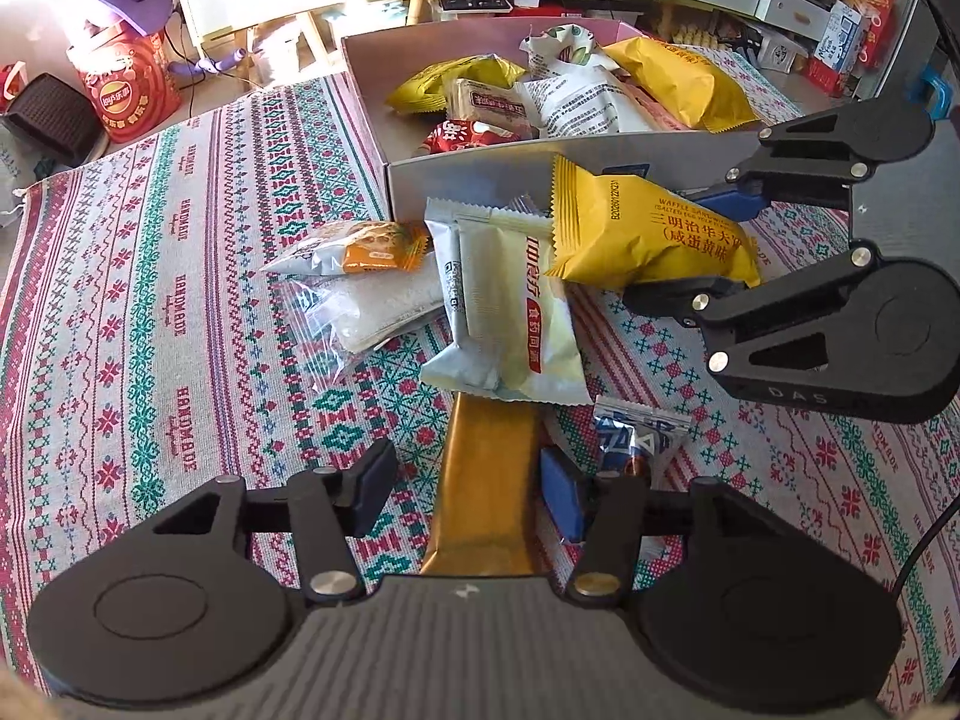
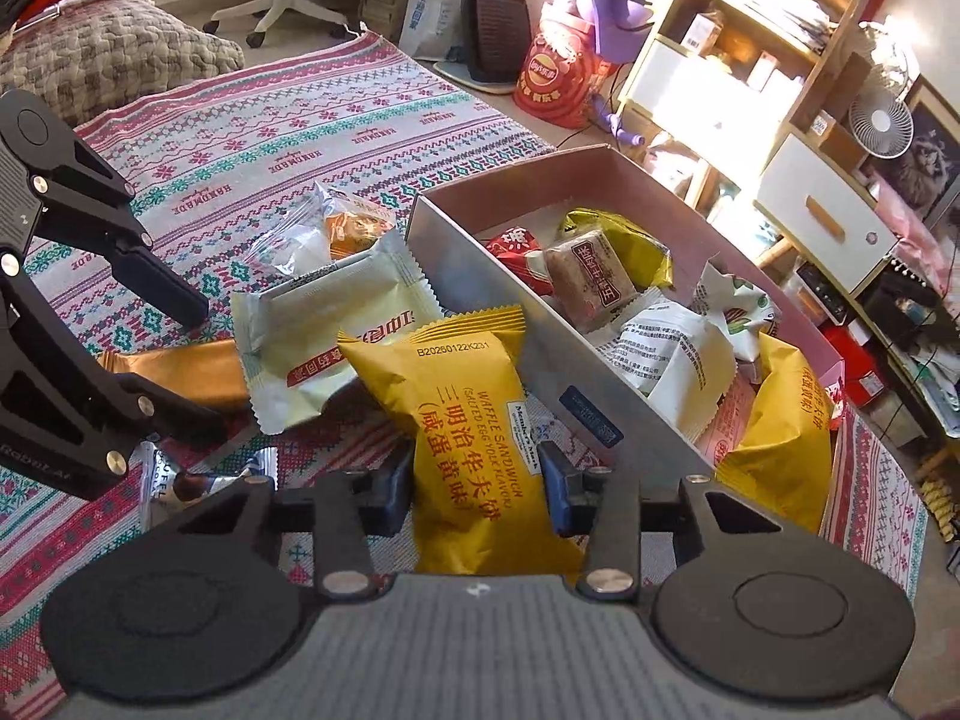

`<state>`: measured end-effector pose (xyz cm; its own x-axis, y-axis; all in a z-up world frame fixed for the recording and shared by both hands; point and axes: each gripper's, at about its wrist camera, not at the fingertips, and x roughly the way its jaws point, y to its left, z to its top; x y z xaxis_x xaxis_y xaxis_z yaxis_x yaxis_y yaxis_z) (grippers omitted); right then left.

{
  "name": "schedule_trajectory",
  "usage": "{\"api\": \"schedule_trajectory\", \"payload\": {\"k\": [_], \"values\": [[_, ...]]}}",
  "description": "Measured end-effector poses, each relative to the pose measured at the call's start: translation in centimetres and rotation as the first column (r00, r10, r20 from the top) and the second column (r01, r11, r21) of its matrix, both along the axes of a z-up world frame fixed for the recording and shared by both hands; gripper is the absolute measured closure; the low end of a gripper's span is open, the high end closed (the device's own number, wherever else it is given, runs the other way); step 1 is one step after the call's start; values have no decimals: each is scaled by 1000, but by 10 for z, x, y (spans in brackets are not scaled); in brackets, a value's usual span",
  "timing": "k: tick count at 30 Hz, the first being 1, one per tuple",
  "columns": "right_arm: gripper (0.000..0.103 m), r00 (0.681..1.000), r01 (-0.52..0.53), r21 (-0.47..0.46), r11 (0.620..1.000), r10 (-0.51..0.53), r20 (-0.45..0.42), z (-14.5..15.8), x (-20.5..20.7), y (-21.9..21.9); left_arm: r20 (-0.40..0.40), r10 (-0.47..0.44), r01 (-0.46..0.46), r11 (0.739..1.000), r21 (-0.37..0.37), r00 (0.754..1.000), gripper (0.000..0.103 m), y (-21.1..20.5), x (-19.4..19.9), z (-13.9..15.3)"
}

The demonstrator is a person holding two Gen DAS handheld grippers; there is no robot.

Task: Organize snacks
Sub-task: 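Grasp the yellow sandwich packet with the right tool while the left tool holds the golden bar, then lift and carry both held packets over the pink box with both tools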

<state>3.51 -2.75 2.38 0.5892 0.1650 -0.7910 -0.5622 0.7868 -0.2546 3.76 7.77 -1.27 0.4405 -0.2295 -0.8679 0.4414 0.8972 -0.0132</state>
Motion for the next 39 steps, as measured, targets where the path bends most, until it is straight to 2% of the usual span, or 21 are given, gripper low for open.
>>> {"api": "schedule_trajectory", "payload": {"k": [6,10,14,21,24,27,31,33,39], "values": [[66,994,94,24,995,-92,-63,11,-8,-11,0,11,-11,1000,-5,1000,55,6,-1,2],[66,964,203,53,978,-190,-187,10,-10,-25,10,19,-19,1000,-4,1000,59,8,-3,2],[66,948,236,77,969,-212,-239,5,-15,-32,20,34,-34,999,-4,999,64,8,-6,2],[58,950,233,123,965,-199,-241,0,-19,-36,30,53,-53,999,-6,998,66,8,-11,2],[49,962,209,161,965,-173,-211,-1,-21,-37,28,64,-64,998,-10,998,66,8,-11,2],[48,970,196,184,963,-162,-183,-5,-23,-37,29,69,-68,998,-12,997,66,8,-12,2],[51,973,192,204,960,-159,-170,-4,-25,-38,37,77,-77,997,-14,996,66,8,-14,2],[63,974,190,200,961,-159,-161,-3,-27,-38,40,80,-80,997,-15,996,66,8,-15,3],[67,973,201,199,959,-171,-157,1,-30,-37,18,91,-90,995,-39,996,66,13,-18,7]]}}
